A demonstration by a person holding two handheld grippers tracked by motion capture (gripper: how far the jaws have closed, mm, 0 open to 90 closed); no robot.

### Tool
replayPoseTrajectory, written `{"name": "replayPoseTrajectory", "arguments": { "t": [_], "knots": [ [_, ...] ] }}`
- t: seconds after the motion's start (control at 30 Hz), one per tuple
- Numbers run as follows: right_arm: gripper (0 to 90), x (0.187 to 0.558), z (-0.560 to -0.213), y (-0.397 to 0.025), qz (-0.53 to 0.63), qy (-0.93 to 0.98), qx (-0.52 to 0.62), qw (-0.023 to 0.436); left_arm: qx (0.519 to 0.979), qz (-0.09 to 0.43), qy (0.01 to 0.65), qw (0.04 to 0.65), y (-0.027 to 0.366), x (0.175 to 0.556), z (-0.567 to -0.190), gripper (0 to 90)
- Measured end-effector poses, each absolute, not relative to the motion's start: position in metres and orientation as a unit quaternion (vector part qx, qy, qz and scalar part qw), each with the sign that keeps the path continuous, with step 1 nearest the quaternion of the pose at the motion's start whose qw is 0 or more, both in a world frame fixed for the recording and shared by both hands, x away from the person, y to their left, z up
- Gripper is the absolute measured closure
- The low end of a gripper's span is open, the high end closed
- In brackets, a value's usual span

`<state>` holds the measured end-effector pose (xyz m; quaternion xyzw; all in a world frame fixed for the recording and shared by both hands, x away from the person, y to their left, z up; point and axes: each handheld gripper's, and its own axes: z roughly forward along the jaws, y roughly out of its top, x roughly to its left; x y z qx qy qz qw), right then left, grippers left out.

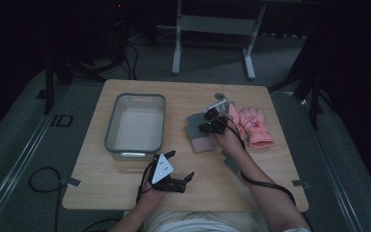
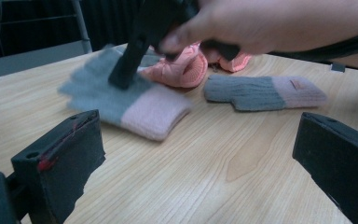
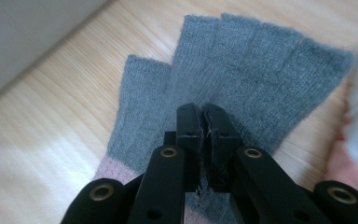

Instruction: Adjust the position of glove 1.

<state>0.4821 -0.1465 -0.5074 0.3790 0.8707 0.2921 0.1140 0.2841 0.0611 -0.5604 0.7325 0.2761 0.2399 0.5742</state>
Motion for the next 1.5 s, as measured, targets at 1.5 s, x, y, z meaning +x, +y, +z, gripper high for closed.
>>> {"name": "replayPoseTrajectory", "arguments": {
  "t": [1.5],
  "knots": [
    [78.9,0.369,-0.549,-0.158,0.331,0.795,0.498,0.105,0.727,0.249,0.277,0.577,0.060,0.283,-0.559,1.3]
  ]
}}
